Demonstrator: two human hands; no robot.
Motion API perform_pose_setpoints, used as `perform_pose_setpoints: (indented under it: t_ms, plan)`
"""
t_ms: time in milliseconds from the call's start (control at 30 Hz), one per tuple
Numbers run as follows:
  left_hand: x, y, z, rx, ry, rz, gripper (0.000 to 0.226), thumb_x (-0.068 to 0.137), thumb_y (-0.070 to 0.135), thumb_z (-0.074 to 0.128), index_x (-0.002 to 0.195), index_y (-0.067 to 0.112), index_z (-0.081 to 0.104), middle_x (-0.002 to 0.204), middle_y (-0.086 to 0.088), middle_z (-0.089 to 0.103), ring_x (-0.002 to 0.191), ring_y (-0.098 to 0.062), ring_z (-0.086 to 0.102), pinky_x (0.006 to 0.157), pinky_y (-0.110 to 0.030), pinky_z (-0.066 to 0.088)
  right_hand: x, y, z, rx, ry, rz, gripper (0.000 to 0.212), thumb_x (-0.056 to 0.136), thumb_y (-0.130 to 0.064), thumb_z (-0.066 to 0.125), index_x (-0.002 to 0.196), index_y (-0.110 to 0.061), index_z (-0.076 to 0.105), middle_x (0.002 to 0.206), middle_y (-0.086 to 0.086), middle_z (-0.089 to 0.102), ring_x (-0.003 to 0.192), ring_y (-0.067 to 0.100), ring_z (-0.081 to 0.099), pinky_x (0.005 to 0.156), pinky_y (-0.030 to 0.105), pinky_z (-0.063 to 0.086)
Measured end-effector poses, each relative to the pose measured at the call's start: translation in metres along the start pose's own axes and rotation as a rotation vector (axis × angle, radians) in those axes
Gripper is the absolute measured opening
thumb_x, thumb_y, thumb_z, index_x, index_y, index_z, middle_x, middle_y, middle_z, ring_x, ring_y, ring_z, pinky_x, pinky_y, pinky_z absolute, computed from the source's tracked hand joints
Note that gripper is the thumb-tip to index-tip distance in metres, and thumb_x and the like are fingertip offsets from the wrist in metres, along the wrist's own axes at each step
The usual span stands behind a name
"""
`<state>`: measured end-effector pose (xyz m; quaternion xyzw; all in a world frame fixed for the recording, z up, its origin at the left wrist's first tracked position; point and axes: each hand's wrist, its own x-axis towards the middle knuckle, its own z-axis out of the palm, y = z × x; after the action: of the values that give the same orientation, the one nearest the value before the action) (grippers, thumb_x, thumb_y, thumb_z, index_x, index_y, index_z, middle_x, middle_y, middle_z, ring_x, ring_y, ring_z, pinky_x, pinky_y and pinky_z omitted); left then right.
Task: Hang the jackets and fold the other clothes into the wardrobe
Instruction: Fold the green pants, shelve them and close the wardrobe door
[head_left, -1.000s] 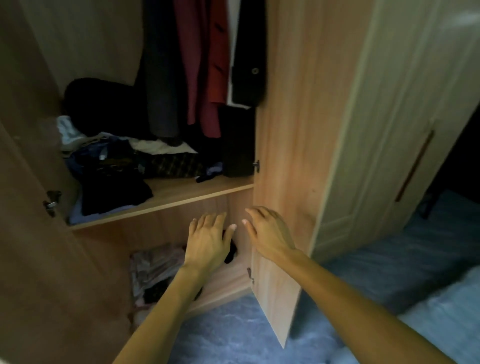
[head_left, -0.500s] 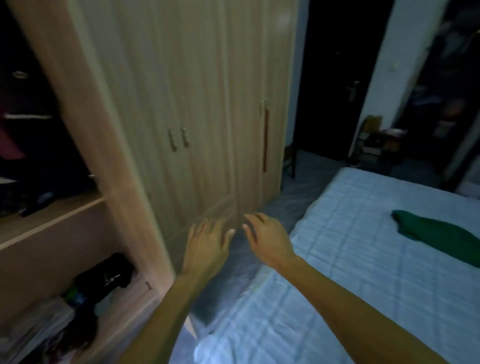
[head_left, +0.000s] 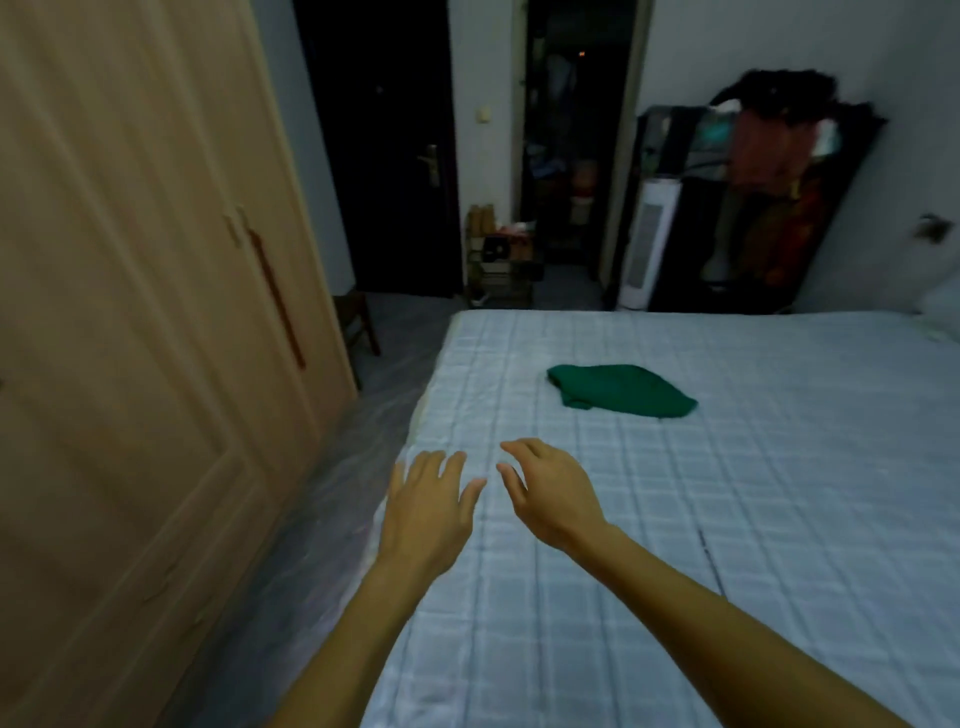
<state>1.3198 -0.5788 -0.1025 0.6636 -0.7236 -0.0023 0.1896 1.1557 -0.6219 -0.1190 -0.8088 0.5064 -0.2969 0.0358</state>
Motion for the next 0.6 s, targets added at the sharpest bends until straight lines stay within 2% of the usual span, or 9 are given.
perform_pose_setpoints:
  t_ms: [200, 267, 400, 600]
  plan:
    - [0.081, 0.032, 0.040, -0.123, -0.048, 0.144, 0.068, 0.090, 0.056, 0.019, 0.134, 0.016, 0.050, 0.133, -0.005, 0.054, 0.126, -0.023, 0.046, 0.110, -0.042, 0.025, 0.027, 0.061, -0.021, -0.155, 0.025, 0.161, 0.054, 0.094, -0.046, 0.030, 0.122, -0.013, 0.061, 0.115, 0.007, 0.066, 0.099, 0.026, 0.063, 0.082, 0.036, 0.049]
    - [0.106, 0.040, 0.054, -0.141, -0.058, 0.195, 0.072, 0.090, 0.059, 0.013, 0.136, 0.016, 0.048, 0.135, -0.004, 0.053, 0.127, -0.021, 0.045, 0.111, -0.042, 0.024, 0.037, 0.080, -0.024, -0.190, 0.018, 0.202, 0.051, 0.094, -0.046, 0.032, 0.123, -0.014, 0.060, 0.116, 0.006, 0.065, 0.101, 0.025, 0.062, 0.083, 0.035, 0.049]
    - [0.146, 0.057, 0.082, -0.146, -0.144, 0.232, 0.056, 0.098, 0.052, 0.024, 0.142, 0.020, 0.038, 0.143, 0.000, 0.044, 0.133, -0.017, 0.036, 0.115, -0.038, 0.017, 0.058, 0.123, -0.019, -0.209, -0.001, 0.263, 0.048, 0.094, -0.044, 0.035, 0.124, -0.014, 0.059, 0.118, 0.006, 0.064, 0.102, 0.024, 0.062, 0.085, 0.035, 0.048]
    - [0.209, 0.076, 0.149, -0.106, -0.244, 0.218, 0.055, 0.099, 0.049, 0.022, 0.145, 0.021, 0.032, 0.147, 0.000, 0.038, 0.136, -0.015, 0.030, 0.115, -0.037, 0.014, 0.092, 0.202, 0.019, -0.205, -0.036, 0.318, 0.047, 0.093, -0.043, 0.040, 0.120, -0.012, 0.062, 0.114, 0.006, 0.067, 0.096, 0.024, 0.065, 0.082, 0.035, 0.051]
